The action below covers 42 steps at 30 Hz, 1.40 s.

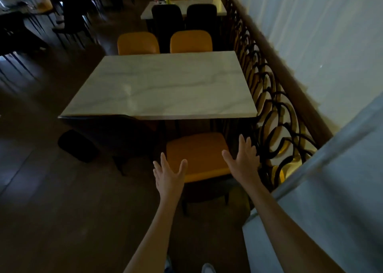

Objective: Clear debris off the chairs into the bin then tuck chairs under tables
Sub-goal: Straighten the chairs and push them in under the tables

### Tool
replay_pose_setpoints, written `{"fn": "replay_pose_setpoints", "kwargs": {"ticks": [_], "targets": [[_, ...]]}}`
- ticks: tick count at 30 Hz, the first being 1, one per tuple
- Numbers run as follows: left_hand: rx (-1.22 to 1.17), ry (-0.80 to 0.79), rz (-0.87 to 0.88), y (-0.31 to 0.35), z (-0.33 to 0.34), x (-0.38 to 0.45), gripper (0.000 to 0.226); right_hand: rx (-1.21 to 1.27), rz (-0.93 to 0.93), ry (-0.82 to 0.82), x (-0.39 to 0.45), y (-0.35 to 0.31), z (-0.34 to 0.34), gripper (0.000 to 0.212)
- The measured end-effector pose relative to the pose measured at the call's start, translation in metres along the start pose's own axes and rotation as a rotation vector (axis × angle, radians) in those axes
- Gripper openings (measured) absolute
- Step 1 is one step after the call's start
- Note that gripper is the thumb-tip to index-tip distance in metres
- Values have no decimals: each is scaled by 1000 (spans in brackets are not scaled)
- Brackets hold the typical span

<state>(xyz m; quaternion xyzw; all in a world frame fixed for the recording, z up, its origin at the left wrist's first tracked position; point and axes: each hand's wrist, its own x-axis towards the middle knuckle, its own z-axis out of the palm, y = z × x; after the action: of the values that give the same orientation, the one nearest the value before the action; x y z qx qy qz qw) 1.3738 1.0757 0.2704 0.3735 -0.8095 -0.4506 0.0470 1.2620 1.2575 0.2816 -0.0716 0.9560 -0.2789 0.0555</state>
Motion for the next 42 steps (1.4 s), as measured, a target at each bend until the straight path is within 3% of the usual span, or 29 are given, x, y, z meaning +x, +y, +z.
{"fn": "replay_pose_setpoints", "kwargs": {"ticks": [4,9,20,24,28,32,42], "targets": [[71,-8,-65,-19,30,-13,98,-169,56,-118,-16,40,24,85],[-84,-14,-190,-23,53,-9,108,-41,258,-192,-17,59,37,82],[-836,113,-766,-2,77,7,131,890,599,-108,13,61,39,100],[-1092,187,-866,12,84,8,125,1021,677,-58,15,54,41,101],[-1146,237,-881,17,89,11,118,1048,731,-10,18,54,45,104],[-1153,266,-889,17,91,12,114,1294,898,-93,21,61,49,107],[-1142,289,-827,20,81,24,112,1382,925,-80,27,46,56,101]]}}
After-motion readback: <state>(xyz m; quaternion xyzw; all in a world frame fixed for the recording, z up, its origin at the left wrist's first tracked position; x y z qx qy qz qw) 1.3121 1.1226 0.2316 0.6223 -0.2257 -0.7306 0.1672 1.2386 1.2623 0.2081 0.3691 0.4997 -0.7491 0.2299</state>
